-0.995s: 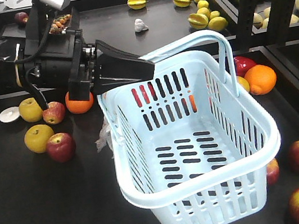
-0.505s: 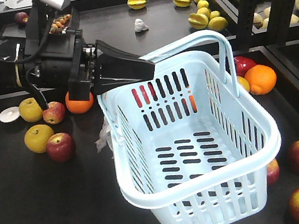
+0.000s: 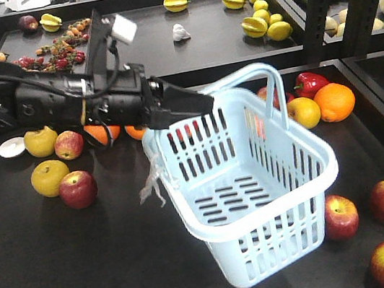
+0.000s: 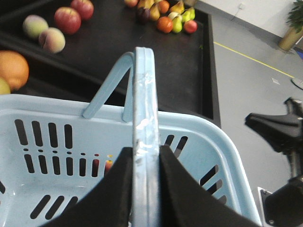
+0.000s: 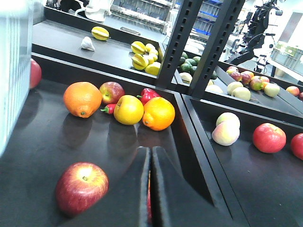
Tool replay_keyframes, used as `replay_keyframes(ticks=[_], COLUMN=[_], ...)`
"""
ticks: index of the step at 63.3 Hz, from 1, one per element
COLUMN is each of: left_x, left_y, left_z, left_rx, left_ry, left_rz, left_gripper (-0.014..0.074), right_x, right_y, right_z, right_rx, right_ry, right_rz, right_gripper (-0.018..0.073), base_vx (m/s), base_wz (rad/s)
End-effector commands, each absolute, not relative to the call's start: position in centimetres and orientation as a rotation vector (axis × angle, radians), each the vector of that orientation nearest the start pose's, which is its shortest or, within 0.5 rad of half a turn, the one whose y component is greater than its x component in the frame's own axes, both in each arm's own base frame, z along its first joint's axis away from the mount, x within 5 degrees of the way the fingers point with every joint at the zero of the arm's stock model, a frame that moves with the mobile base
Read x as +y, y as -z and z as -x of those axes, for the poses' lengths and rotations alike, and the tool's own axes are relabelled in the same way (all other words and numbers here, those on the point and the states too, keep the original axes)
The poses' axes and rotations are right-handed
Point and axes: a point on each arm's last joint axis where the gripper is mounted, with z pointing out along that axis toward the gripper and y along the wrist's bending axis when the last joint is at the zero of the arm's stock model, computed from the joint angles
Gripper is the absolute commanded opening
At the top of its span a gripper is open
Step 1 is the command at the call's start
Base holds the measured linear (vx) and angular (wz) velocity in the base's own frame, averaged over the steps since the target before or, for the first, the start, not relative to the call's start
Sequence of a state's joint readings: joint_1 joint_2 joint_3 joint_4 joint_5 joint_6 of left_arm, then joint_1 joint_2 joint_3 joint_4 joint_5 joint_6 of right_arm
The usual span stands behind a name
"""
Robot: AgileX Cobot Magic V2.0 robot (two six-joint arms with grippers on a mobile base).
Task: Pick three apples into basket with both arms
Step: 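Lower the light-blue basket onto the table with the left gripper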
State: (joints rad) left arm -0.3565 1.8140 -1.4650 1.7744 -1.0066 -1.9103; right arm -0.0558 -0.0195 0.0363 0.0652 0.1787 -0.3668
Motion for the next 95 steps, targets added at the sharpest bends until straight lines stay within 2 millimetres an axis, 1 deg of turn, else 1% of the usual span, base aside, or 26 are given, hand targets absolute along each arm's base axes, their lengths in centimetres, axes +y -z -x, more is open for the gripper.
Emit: replay_keyframes(ticks=[1, 8, 19, 33, 39, 51, 60, 66, 74, 78, 87, 91, 95], left_x=[-21.0, -21.3, -21.5, -21.7, -21.9, -22.4, -22.6, -22.6, -22.7, -22.7, -22.7, -22.7, -22.7], left_y=[-32.5, -30.8, -29.6, -27.7, -27.7, -27.9, -27.3, -26.7, -26.3, -26.3, -26.3, -26.3, -26.3], left_z=[-34.5, -35.2, -35.8, -36.4, -36.6, -37.6, -38.0, -38.2, -38.3, -38.3, -38.3, -38.3, -38.2], left_rx=[1.839, 1.86, 1.835, 1.862, 1.819, 1.793, 1.805, 1.818, 1.827, 1.828, 1.838, 1.864, 1.886], left_ry=[1.191, 1.188, 1.151, 1.165, 1.156, 1.168, 1.172, 1.178, 1.186, 1.186, 1.197, 1.217, 1.245], left_rz=[-0.997, -1.013, -1.07, -1.087, -1.134, -1.156, -1.152, -1.149, -1.149, -1.148, -1.137, -1.113, -1.095], left_gripper=[-0.0008, -0.0008, -0.0008, -0.0008, -0.0008, -0.0006, 0.0001, 0.0025, 0.0116, 0.019, 0.0424, 0.0509, 0.0575], right_x=[-0.3, -0.3, -0.3, -0.3, -0.3, -0.3, -0.3, -0.3, -0.3, -0.3, -0.3, -0.3, -0.3], right_y=[-19.2, -19.2, -19.2, -19.2, -19.2, -19.2, -19.2, -19.2, -19.2, -19.2, -19.2, -19.2, -19.2], right_z=[-5.6, -5.6, -5.6, -5.6, -5.6, -5.6, -5.6, -5.6, -5.6, -5.6, -5.6, -5.6, -5.6], right_rx=[1.598, 1.598, 1.598, 1.598, 1.598, 1.601, 1.601, 1.601, 1.601, 1.601, 1.601, 1.601, 1.601], right_ry=[0.286, 0.286, 0.286, 0.286, 0.286, 0.285, 0.285, 0.285, 0.285, 0.285, 0.285, 0.285, 0.285], right_rz=[0.208, 0.208, 0.208, 0.208, 0.208, 0.209, 0.209, 0.209, 0.209, 0.209, 0.209, 0.209, 0.209], right_gripper=[-0.0003, -0.0003, -0.0003, -0.0003, -0.0003, -0.0003, -0.0003, -0.0003, -0.0003, -0.0003, -0.0003, -0.0003, -0.0003], base_vx=[0.0, 0.0, 0.0, 0.0, 0.0, 0.0, 0.0, 0.0, 0.0, 0.0, 0.0, 0.0, 0.0], base_wz=[0.0, 0.0, 0.0, 0.0, 0.0, 0.0, 0.0, 0.0, 0.0, 0.0, 0.0, 0.0, 0.0])
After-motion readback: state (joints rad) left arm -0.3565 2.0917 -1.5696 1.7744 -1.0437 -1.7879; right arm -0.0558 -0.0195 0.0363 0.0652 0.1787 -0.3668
